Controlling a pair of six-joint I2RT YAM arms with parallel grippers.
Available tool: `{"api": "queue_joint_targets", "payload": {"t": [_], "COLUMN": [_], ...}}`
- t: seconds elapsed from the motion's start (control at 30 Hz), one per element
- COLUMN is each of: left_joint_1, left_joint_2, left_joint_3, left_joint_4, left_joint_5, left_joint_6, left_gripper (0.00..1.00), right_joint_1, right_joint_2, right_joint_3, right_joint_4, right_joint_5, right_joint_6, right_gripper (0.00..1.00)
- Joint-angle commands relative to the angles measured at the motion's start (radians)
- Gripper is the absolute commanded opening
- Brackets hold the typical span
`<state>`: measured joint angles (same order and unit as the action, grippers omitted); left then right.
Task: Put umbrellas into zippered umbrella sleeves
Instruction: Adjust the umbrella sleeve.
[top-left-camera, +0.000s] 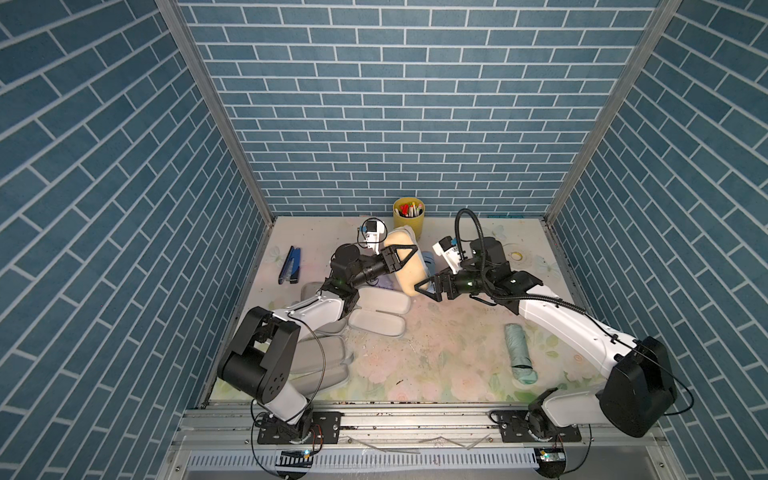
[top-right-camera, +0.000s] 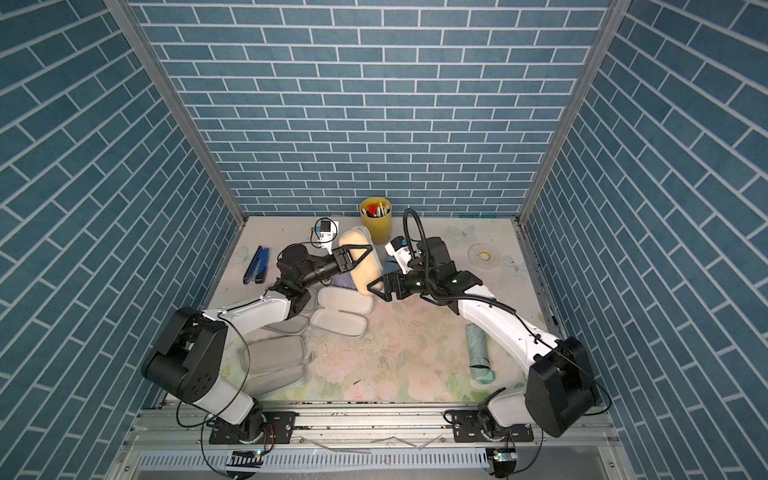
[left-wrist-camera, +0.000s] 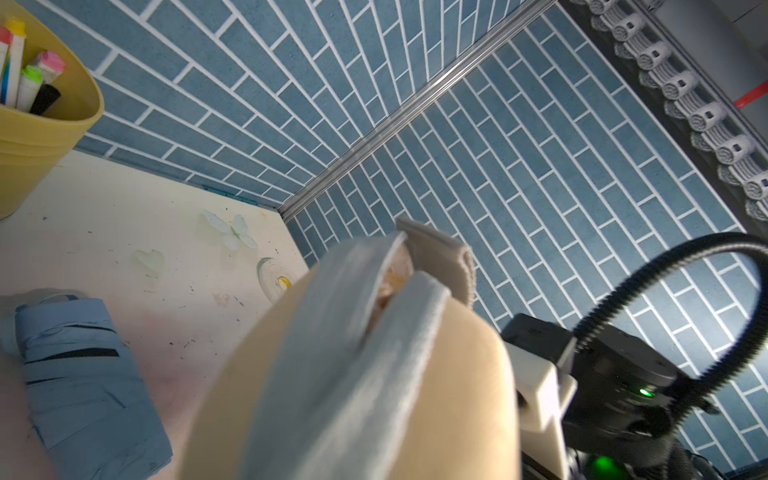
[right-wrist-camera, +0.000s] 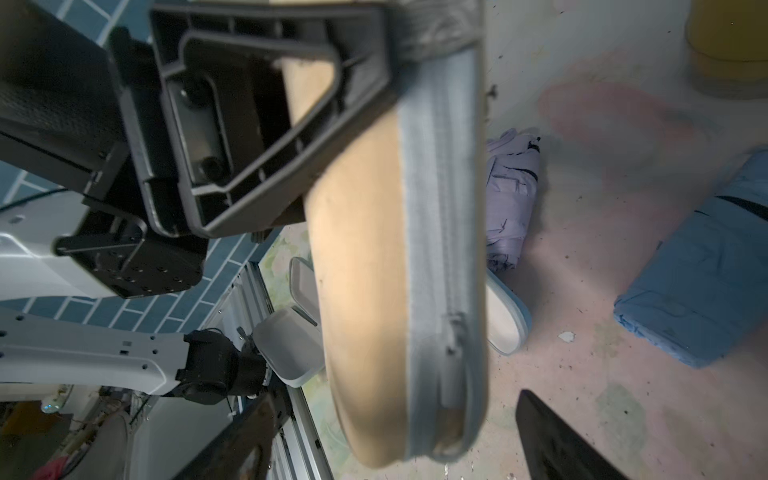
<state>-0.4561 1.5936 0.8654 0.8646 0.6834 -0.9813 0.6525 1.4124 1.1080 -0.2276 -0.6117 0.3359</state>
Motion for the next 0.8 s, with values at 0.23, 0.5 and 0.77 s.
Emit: {"api": "queue_joint_targets", "payload": {"t": [0.23, 0.5, 0.77], "left_joint_1": [-0.011, 0.008, -0.012], "left_joint_2": [-0.05, -0.023, -0.076], "left_joint_3": [0.047, 0.071, 0.144], "left_joint_4": [-0.104, 0.083, -0.163], "left_joint_5": [0.01, 0.207, 0.181], "left_joint_6": [0.172, 0.196, 0.339], "left_gripper": [0.3, 0.05, 0.02], "right_joint_1": [0.014, 0.002, 0.164], "right_joint_2": [-0.053, -0.301, -0.308], "right_joint_3": [-0.026, -0.342, -0.427], "right_joint_4": [-0.06, 0.193, 0.402], "right_joint_5": [0.119, 0.499, 0.786], "right_joint_6": [-0.1, -0.37, -0.58], "right_gripper": [0.75, 0.31, 0.29]}}
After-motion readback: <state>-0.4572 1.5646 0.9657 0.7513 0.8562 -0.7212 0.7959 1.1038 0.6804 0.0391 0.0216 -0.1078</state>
